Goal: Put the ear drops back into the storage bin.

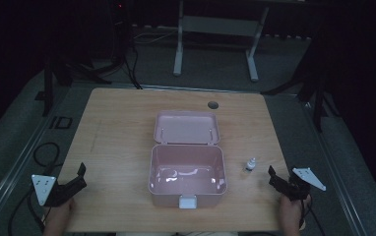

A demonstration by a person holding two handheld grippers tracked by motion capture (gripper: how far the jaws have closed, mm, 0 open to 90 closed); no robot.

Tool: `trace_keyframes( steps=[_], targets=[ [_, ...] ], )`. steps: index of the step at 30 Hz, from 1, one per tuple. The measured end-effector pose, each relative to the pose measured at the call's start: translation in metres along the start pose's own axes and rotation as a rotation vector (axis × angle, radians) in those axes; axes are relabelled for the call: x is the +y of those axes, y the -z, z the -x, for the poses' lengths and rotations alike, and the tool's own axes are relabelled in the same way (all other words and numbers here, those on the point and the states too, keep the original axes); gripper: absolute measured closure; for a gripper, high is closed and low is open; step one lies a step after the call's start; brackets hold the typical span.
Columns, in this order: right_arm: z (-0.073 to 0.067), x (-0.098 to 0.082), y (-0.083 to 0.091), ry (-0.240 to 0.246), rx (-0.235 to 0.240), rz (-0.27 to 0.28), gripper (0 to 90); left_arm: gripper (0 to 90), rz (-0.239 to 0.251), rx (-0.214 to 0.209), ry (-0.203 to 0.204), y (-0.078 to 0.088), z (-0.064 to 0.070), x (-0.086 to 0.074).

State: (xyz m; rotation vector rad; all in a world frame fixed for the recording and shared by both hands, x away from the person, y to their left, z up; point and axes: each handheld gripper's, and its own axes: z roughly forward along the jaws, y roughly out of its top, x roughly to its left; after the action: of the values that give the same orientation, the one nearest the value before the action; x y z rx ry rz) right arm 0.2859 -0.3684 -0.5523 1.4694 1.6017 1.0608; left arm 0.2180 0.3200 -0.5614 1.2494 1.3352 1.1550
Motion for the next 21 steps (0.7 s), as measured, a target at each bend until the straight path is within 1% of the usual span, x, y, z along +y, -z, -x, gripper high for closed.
trace_keyframes(
  steps=[2, 4, 6, 7, 8, 10, 11, 12, 13, 14, 15, 16, 17, 18, 21],
  targets=[
    [-0.0005, 0.0000, -0.0002, 0.010, 0.011, -0.001, 11.8, 2.0, -0.006, -0.009, 0.002, -0.0005, 0.0005, 0.0002],
    [-0.0009, 0.0004, -0.0010, 0.016, 0.030, -0.014, 11.8, 2.0, -0.013, -0.005, -0.002, -0.0011, 0.0006, 0.0004],
    [-0.0025, 0.0006, -0.0018, 0.031, 0.035, -0.027, 11.8, 2.0, -0.007, -0.006, 0.002, -0.0003, -0.0001, 0.0005],
    [-0.0036, 0.0006, -0.0020, 0.039, 0.034, -0.034, 11.8, 2.0, -0.004, 0.001, 0.001, -0.0001, -0.0006, 0.0004],
    [-0.0045, 0.0008, -0.0024, 0.046, 0.040, -0.045, 11.8, 2.0, -0.012, -0.006, 0.008, -0.0001, -0.0018, 0.0010],
    [-0.0070, 0.0011, -0.0038, 0.069, 0.046, -0.065, 11.9, 2.0, -0.018, -0.004, 0.007, -0.0005, -0.0020, 0.0011],
    [-0.0077, 0.0016, -0.0045, 0.073, 0.056, -0.072, 11.9, 2.0, -0.026, -0.011, 0.006, -0.0008, -0.0023, 0.0016],
    [-0.0077, 0.0027, -0.0057, 0.074, 0.070, -0.088, 11.8, 2.0, -0.028, -0.010, 0.004, -0.0010, -0.0021, 0.0017],
    [-0.0073, 0.0041, -0.0065, 0.073, 0.088, -0.118, 11.8, 2.0, -0.028, -0.010, 0.004, -0.0010, -0.0021, 0.0017],
    [-0.0064, 0.0049, -0.0072, 0.067, 0.106, -0.138, 11.8, 2.0, -0.038, -0.009, 0.001, -0.0012, -0.0021, 0.0019],
    [-0.0057, 0.0053, -0.0076, 0.061, 0.121, -0.152, 11.9, 2.0, -0.049, -0.020, 0.003, -0.0016, -0.0028, 0.0027],
    [-0.0050, 0.0057, -0.0080, 0.058, 0.140, -0.162, 11.9, 2.0, -0.049, -0.020, 0.003, -0.0016, -0.0028, 0.0027],
    [-0.0049, 0.0063, -0.0080, 0.055, 0.157, -0.176, 12.2, 2.0, -0.063, -0.019, 0.002, -0.0024, -0.0032, 0.0030],
    [-0.0053, 0.0071, -0.0080, 0.060, 0.160, -0.191, 12.7, 2.0, -0.066, -0.022, 0.006, -0.0028, -0.0035, 0.0033],
    [-0.0062, 0.0093, -0.0072, 0.084, 0.185, -0.218, 12.7, 2.0, -0.053, -0.018, 0.000, -0.0021, -0.0021, 0.0030]
  ],
)
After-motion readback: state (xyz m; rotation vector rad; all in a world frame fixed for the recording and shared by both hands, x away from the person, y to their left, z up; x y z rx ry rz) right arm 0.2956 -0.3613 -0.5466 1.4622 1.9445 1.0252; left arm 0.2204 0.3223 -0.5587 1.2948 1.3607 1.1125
